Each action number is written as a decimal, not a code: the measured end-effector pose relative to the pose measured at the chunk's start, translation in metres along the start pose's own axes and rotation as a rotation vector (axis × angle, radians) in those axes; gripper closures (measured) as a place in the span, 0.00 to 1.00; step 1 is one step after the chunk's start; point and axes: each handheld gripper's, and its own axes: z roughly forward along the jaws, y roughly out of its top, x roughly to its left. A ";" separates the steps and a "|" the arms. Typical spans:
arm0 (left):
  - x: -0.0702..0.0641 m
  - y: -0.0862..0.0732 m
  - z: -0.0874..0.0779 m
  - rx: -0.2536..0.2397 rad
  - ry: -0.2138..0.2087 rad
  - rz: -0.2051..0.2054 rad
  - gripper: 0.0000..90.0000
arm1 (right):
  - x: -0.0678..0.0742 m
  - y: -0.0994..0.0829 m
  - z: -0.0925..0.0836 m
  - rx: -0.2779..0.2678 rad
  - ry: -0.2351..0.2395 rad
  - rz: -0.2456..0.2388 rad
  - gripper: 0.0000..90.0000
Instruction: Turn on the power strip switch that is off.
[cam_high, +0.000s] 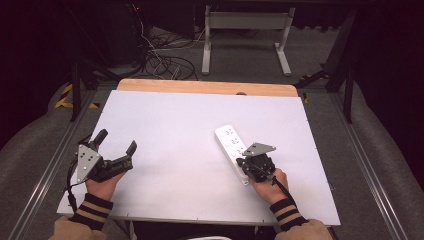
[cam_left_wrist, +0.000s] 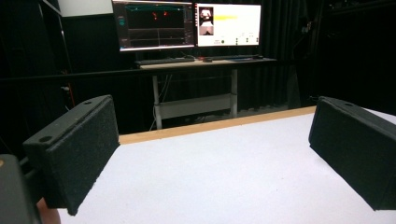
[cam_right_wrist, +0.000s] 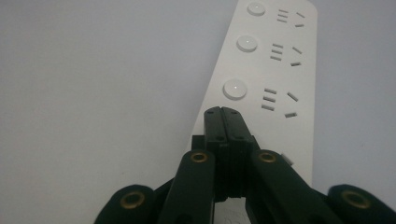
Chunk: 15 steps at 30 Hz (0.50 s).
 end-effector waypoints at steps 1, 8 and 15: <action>0.000 0.000 0.000 0.001 -0.001 0.000 0.02 | 0.000 0.000 0.000 -0.001 0.002 0.004 1.00; 0.000 0.000 0.000 0.002 -0.003 0.003 0.02 | 0.000 -0.001 0.000 -0.006 0.002 0.008 1.00; 0.000 0.000 0.000 0.005 -0.004 0.008 0.03 | 0.000 -0.002 0.000 -0.013 -0.003 0.007 1.00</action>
